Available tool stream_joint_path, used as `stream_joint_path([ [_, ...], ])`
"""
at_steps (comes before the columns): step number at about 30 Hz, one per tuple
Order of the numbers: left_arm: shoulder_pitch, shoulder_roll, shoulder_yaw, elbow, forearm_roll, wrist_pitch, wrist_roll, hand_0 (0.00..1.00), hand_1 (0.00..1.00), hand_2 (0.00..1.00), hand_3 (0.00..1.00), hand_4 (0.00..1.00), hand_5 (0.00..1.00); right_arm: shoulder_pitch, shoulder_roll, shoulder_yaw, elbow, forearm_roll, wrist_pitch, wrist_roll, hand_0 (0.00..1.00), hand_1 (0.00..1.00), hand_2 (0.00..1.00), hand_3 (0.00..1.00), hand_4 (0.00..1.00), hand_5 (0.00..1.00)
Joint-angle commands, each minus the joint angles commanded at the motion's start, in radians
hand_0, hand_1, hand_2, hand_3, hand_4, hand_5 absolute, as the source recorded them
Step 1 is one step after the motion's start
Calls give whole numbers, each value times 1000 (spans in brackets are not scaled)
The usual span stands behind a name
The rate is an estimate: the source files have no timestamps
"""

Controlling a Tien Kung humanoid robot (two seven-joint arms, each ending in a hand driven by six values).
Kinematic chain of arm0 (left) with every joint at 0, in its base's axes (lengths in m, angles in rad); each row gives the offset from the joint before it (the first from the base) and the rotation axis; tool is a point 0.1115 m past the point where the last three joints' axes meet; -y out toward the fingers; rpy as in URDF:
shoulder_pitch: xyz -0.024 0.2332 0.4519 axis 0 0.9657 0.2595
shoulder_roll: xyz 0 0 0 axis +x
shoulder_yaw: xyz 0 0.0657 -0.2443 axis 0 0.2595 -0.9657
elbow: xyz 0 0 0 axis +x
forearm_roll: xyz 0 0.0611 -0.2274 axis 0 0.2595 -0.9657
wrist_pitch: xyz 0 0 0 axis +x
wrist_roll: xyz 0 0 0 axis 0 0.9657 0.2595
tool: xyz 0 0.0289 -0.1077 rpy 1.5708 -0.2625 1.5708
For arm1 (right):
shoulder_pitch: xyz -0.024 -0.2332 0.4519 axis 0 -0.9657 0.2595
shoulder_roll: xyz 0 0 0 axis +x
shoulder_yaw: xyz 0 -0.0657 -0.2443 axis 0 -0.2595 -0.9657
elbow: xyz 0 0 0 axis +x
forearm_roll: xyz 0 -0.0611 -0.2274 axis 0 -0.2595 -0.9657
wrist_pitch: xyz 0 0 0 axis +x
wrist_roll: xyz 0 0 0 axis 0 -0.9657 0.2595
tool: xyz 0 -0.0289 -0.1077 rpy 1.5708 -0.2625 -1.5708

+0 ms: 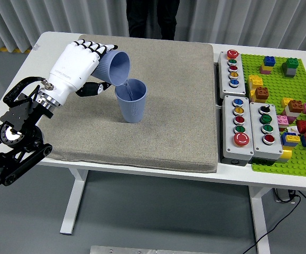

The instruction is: Pick cup pour cup place

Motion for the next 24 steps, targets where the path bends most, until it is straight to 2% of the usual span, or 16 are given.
stream_joint_path([
  [18,-13,16,31,-5,28,13,13,592,554,570,611,659,173,-10,2,-1,0,-6,2,-2,690,660,584,591,2,71],
  [24,-31,31,56,-9,38,23,24,592,555,570,609,659,174,-12,1,1,0,-7,2,-1,690,660,584,592,2,70],
])
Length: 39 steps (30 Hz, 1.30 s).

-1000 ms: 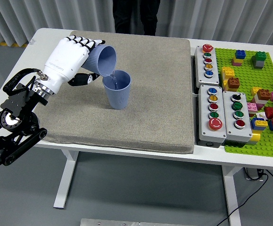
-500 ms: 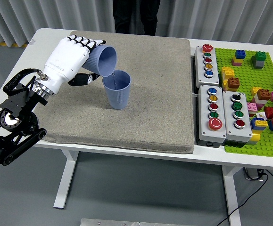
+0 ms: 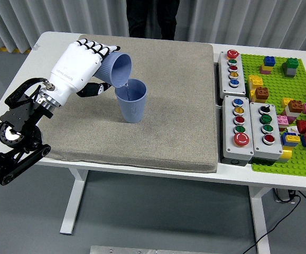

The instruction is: Pick cup pour cup place

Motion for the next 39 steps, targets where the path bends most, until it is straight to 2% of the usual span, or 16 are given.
stream_joint_path([
  [10,-31,10,34,5,0,18,19,593,554,568,609,656,172,6,-2,-1,0,5,0,0,690,659,584,592,2,71],
  [35,-51,17,77,13,0,34,33,594,555,565,604,647,169,11,-1,1,0,5,-2,0,690,659,582,590,2,70],
  [39,-58,21,96,12,0,55,51,594,555,565,604,647,169,11,-2,1,0,6,-2,1,690,659,582,590,2,70],
])
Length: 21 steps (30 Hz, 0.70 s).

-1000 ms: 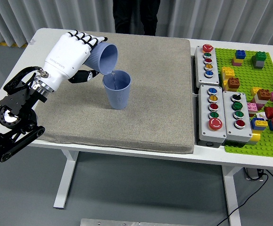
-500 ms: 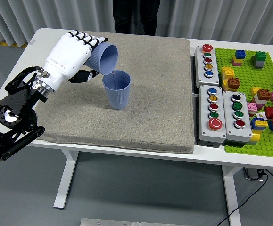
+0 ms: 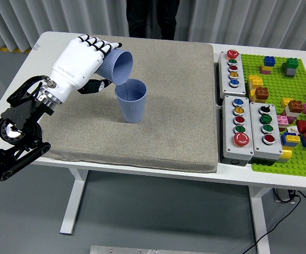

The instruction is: Pick cup pour cup place

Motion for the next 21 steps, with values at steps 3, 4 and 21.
stream_joint_path([
  [3,-4,1,11,1,0,2,3,594,553,565,603,645,168,0,0,-1,0,0,0,0,689,659,582,590,2,70],
  [4,-4,1,13,2,0,3,3,594,553,565,603,645,168,0,0,-1,0,0,0,0,689,659,582,590,2,70],
  [21,-21,17,61,0,0,25,18,596,555,564,602,643,167,-4,1,3,0,-4,1,-2,689,659,583,591,2,72],
])
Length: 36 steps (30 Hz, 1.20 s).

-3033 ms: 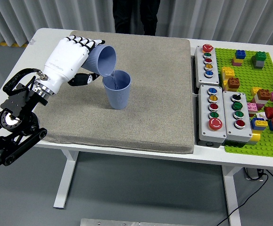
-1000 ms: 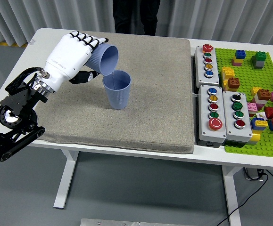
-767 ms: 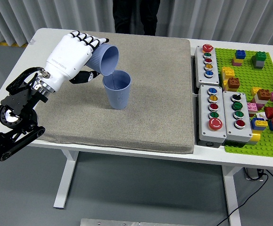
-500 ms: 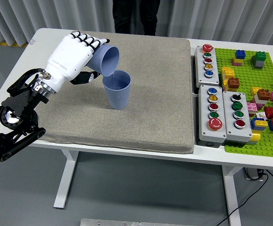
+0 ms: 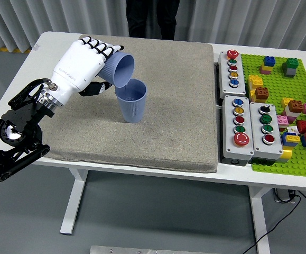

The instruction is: Pick cup pour cup place

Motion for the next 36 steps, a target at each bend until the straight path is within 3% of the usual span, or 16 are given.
stream_joint_path([
  [15,9,-2,-12,-4,0,-4,-3,596,554,563,601,641,168,-4,1,1,0,-4,0,0,690,659,584,591,2,71],
  [21,18,-3,-56,-31,-10,-4,-13,595,554,563,600,640,167,-3,1,3,0,-5,0,0,690,659,584,591,2,71],
  [23,22,-6,-81,-32,-54,5,-29,595,554,563,600,640,167,-2,1,3,0,-6,1,0,690,659,584,591,2,71],
  [28,34,-15,-138,-8,-268,12,-111,593,554,562,594,641,168,1,1,1,0,-2,0,0,689,660,584,591,2,69],
  [31,42,-24,-160,-2,-398,-8,-158,585,541,550,569,643,166,2,1,-1,0,1,0,0,689,660,585,592,2,66],
  [33,53,-35,-184,8,-476,-34,-209,585,541,550,569,643,166,3,2,-1,0,1,0,0,689,660,585,592,2,66],
  [36,84,-52,-250,15,-606,-112,-299,566,539,553,582,649,170,2,2,-2,0,0,0,0,689,660,585,591,2,66],
])
